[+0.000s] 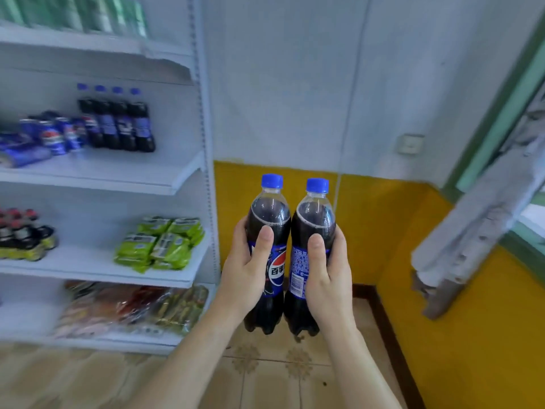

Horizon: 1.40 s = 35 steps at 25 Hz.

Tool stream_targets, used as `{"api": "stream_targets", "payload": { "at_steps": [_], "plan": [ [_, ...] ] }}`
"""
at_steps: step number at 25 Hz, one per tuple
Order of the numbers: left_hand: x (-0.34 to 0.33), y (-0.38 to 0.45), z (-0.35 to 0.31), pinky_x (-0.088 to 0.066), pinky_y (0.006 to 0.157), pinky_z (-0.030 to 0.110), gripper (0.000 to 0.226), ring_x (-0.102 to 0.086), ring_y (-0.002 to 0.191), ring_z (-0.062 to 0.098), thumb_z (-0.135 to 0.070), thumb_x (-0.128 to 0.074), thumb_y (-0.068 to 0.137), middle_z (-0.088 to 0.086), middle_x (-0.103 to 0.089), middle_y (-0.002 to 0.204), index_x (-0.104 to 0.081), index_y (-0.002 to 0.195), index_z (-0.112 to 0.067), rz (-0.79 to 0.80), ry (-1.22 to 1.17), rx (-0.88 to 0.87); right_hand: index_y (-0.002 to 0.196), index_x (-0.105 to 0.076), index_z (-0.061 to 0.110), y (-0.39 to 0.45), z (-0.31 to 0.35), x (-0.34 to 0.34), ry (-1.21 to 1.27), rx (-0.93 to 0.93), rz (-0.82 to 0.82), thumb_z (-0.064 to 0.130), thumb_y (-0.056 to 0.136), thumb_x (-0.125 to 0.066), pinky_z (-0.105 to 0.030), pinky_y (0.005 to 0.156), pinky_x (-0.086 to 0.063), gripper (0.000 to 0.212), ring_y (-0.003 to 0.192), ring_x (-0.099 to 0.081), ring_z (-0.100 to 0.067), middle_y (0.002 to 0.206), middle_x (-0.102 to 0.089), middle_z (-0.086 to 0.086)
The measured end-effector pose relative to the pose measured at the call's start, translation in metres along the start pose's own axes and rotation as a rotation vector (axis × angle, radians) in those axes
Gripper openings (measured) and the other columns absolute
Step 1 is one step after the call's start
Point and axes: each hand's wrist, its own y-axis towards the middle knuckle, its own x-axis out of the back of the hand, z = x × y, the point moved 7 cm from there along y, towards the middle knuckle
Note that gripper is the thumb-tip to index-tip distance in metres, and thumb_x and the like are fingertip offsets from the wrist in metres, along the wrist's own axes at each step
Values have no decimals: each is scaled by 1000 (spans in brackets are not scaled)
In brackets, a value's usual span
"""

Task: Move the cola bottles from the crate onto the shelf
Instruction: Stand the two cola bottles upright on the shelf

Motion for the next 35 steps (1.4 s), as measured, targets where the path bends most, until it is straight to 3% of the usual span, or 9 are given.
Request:
{"api": "stream_targets", "payload": {
  "at_steps": [3,8,10,13,16,20,25,31,35],
  "plan": [
    [67,-11,-12,-53,94,24,48,-63,114,1,-49,-48,94,-15,-65,125,-47,138,-29,-127,54,-6,146,-44,29,-14,11,-64,68,12,132,63,92,-47,-30,94,-56,64,116,-62,1,127,-64,21],
    [156,-32,-40,-50,82,11,38,-64,105,-8,-54,-48,89,-20,-68,115,-50,125,-41,-342,119,-12,146,-42,29,-33,36,-156,153,53,379,55,90,-50,-14,87,-51,62,113,-60,10,119,-60,37],
    [187,-39,-48,-50,81,12,39,-65,104,-7,-54,-49,90,-21,-69,114,-50,126,-40,-426,131,-19,144,-43,33,-40,45,-189,188,65,463,58,92,-52,-18,90,-51,59,115,-60,8,120,-60,36],
    [211,-40,-51,-53,89,26,40,-68,105,1,-54,-52,88,-19,-71,112,-52,125,-39,-494,110,-14,135,-45,49,-42,48,-220,245,35,554,67,86,-58,-34,97,-52,54,119,-62,-2,124,-62,29],
    [225,-36,-47,-54,91,35,33,-70,104,7,-47,-60,94,-16,-72,110,-52,125,-38,-545,107,19,135,-44,49,-39,49,-239,292,17,630,62,85,-60,-34,96,-53,54,117,-63,-3,123,-63,28],
    [236,-25,-44,-56,79,23,34,-71,98,4,-27,-65,94,-16,-72,106,-51,124,-35,-588,117,46,141,-45,35,-25,48,-260,316,40,686,60,83,-61,-27,93,-53,66,116,-62,2,122,-63,29],
    [264,-8,-41,-54,76,20,43,-69,95,-2,-52,-69,74,-20,-70,102,-49,110,-40,-648,198,44,134,-48,37,-11,37,-296,279,35,746,46,83,-67,-18,83,-52,56,110,-63,3,115,-64,30],
    [317,42,-35,-55,75,18,49,-69,97,-1,-52,-66,75,-24,-69,103,-51,119,-35,-589,181,10,135,-50,31,16,32,-361,240,41,706,51,82,-70,-23,87,-52,60,107,-65,3,114,-66,27],
    [363,93,-31,-55,76,15,49,-67,99,-3,-54,-66,76,-23,-70,106,-54,121,-38,-532,214,9,134,-50,33,44,34,-409,209,30,640,49,83,-71,-23,87,-51,57,105,-64,8,111,-65,34]
  ]
}}
